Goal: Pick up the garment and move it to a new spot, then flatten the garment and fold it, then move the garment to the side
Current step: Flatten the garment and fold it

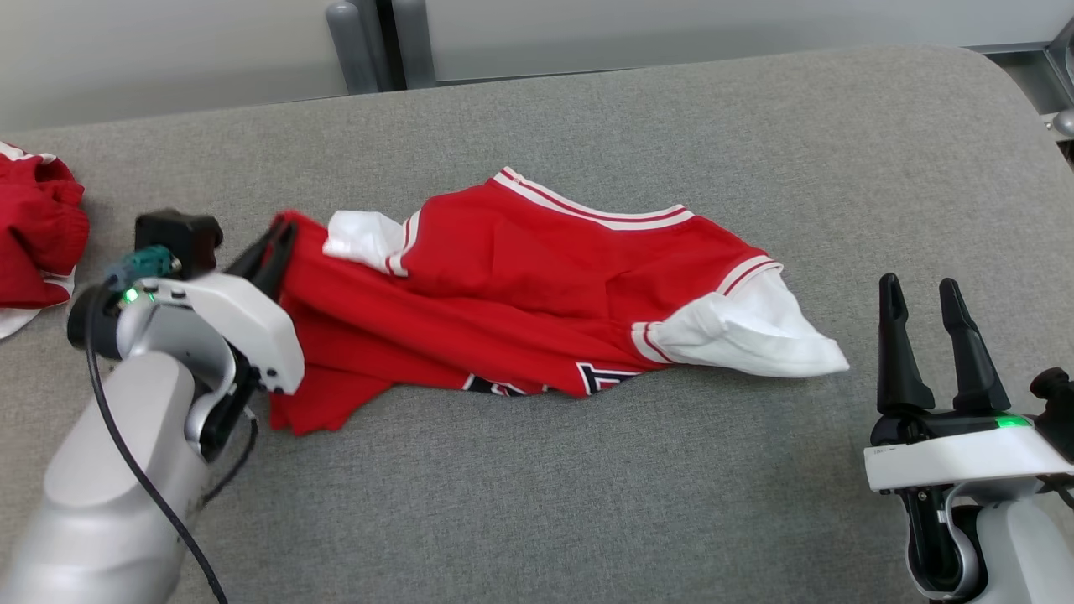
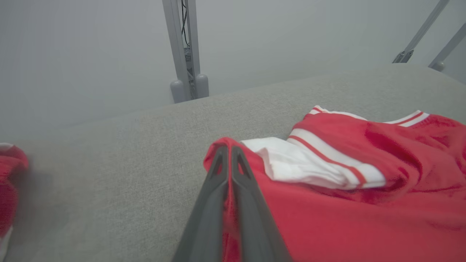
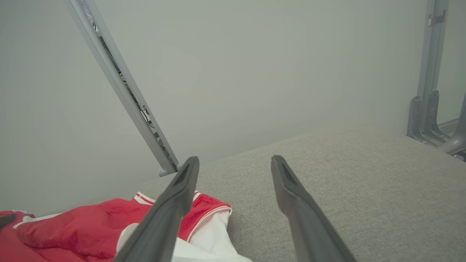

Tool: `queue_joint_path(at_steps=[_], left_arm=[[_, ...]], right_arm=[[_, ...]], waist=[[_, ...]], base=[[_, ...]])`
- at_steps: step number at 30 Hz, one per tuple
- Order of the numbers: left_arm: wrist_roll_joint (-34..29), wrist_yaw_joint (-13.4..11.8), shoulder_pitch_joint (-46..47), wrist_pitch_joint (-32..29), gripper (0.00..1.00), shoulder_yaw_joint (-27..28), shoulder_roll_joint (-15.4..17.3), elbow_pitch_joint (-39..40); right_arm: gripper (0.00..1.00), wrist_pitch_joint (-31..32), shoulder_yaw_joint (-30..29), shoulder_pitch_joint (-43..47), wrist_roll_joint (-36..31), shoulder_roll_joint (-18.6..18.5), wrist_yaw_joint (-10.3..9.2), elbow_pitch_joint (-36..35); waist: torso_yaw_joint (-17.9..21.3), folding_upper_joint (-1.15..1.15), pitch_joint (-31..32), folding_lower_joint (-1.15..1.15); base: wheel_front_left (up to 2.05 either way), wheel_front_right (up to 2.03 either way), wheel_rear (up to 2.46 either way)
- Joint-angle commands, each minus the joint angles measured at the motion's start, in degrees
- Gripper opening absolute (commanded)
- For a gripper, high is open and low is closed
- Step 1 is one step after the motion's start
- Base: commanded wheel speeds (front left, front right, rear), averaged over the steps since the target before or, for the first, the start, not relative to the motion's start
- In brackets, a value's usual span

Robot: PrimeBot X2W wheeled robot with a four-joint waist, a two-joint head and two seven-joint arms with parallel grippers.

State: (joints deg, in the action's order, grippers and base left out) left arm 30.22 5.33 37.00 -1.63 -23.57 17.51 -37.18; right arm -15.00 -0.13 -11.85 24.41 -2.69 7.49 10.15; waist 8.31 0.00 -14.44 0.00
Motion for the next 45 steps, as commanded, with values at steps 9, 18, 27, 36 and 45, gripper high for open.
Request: queue_joint_path(at_steps=[9,18,27,36,45], left_arm=[[-8.5,-3.0,9.0,13.0,0.0,-1.6,2.8,5.6],[-12.5,-2.5,6.2,16.5,0.0,-4.4,3.2,12.0],[-11.9,-5.4,-13.6,16.8,0.0,-1.8,2.0,27.0],[-12.8,-7.2,-35.3,16.8,0.0,3.1,-1.4,40.3],[-13.6,-4.1,-42.7,16.8,0.0,8.3,-2.7,35.1]], right_arm=[[1.0,-0.2,-0.5,-0.8,-0.2,-0.4,0.01,-0.4],[1.0,-0.2,-0.7,-0.3,0.1,-0.4,0.01,-0.5],[1.0,-0.2,-1.8,1.0,-0.2,-0.4,0.01,-0.2],[1.0,-0.2,-2.2,2.0,-1.4,-0.4,0.01,1.2],[1.0,-0.2,-0.9,2.4,-1.3,-0.4,0.01,3.0]], waist=[[0.0,0.0,0.3,0.0],[-0.3,0.0,0.5,0.0],[-2.4,0.0,0.4,0.0],[-6.1,0.0,2.4,0.0],[-8.4,0.0,4.1,0.0]], base=[[0.0,0.0,0.0],[0.0,0.0,0.0],[0.0,0.0,0.0],[0.0,0.0,0.0],[0.0,0.0,0.0]])
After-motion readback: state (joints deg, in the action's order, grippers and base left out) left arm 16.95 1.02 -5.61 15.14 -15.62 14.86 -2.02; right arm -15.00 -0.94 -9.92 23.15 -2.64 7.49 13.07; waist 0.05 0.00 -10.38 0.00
